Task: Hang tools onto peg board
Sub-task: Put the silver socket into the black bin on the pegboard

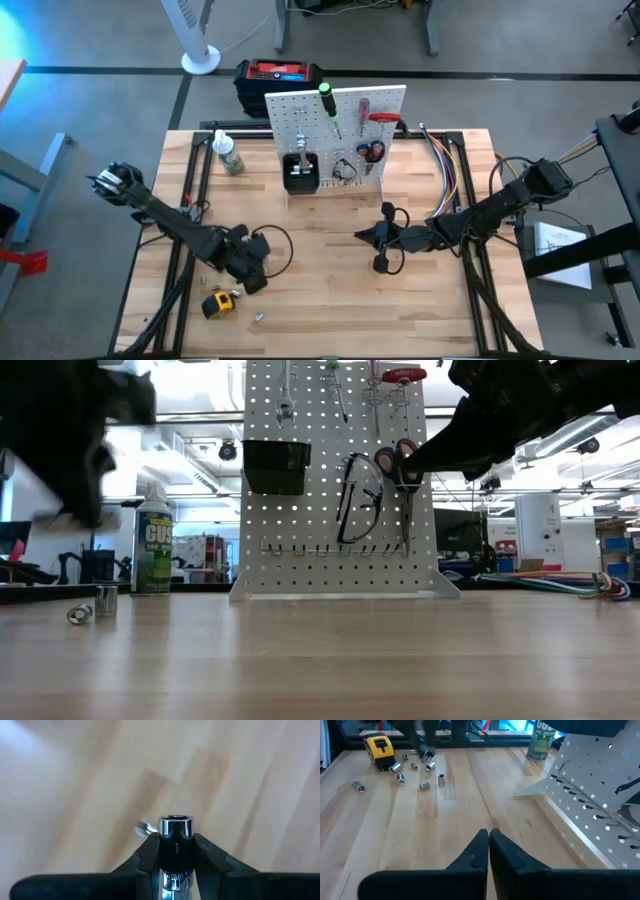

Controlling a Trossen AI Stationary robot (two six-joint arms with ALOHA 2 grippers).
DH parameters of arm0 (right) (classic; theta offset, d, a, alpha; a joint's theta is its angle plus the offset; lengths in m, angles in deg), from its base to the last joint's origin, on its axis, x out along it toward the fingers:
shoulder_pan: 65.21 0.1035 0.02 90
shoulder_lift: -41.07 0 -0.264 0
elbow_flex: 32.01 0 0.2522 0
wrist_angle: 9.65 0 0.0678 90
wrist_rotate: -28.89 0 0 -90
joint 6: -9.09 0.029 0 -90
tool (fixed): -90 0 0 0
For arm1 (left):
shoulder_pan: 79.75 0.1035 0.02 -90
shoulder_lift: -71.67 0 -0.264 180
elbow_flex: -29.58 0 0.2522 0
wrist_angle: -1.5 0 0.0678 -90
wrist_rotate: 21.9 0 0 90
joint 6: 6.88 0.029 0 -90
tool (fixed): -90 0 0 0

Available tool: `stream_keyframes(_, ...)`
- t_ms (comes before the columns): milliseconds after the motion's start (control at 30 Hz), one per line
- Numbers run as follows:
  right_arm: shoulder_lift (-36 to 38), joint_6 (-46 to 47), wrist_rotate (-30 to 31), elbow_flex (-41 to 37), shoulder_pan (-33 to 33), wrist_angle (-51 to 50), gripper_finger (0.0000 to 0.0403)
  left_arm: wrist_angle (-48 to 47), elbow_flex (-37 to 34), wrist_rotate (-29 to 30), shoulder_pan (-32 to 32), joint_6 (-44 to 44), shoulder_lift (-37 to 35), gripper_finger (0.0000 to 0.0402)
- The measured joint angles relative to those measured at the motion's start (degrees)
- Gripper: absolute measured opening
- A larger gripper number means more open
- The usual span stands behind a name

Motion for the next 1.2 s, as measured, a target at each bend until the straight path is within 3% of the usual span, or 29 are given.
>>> stream_keyframes(67, 0.0, 0.3, 0.0, 0.0, 0.0, 0.0, 0.0, -4.0, 3.1, 6.0, 0.5, 3.5, -1.7, 0.0071)
stream_keyframes(233, 0.0, 0.9, 0.0, 0.0, 0.0, 0.0, 0.0, -2.2, 9.6, 22.8, 4.0, 12.9, -5.8, 0.0071)
stream_keyframes(367, 0.0, 3.4, -2.7, 0.0, 0.0, -0.3, 0.0, 2.1, 11.6, 31.6, 8.6, 20.8, -7.6, 0.0071)
stream_keyframes(467, 0.0, 3.5, -6.7, -0.1, 0.0, -0.4, 0.0, 10.8, 11.1, 30.5, 13.2, 28.2, -8.7, 0.0071)
stream_keyframes(600, 0.0, 3.6, -8.6, -0.1, 0.0, -0.4, 0.0, 23.3, 10.0, 19.7, 19.1, 37.1, -9.0, 0.0071)
stream_keyframes(700, 0.0, 3.6, -8.6, -0.1, 0.0, -0.4, 0.0, 28.9, 9.8, 15.8, 22.2, 40.5, -8.7, 0.0071)
stream_keyframes(1033, 0.0, 5.1, -8.6, -0.2, 0.0, -4.1, 0.0, 29.9, 9.7, 14.9, 27.4, 44.9, -7.9, 0.0071)
stream_keyframes(1200, 0.0, 6.0, -8.6, -0.2, 0.0, -4.5, 0.0, 30.0, 9.7, 14.1, 28.5, 44.9, -7.8, 0.0147)
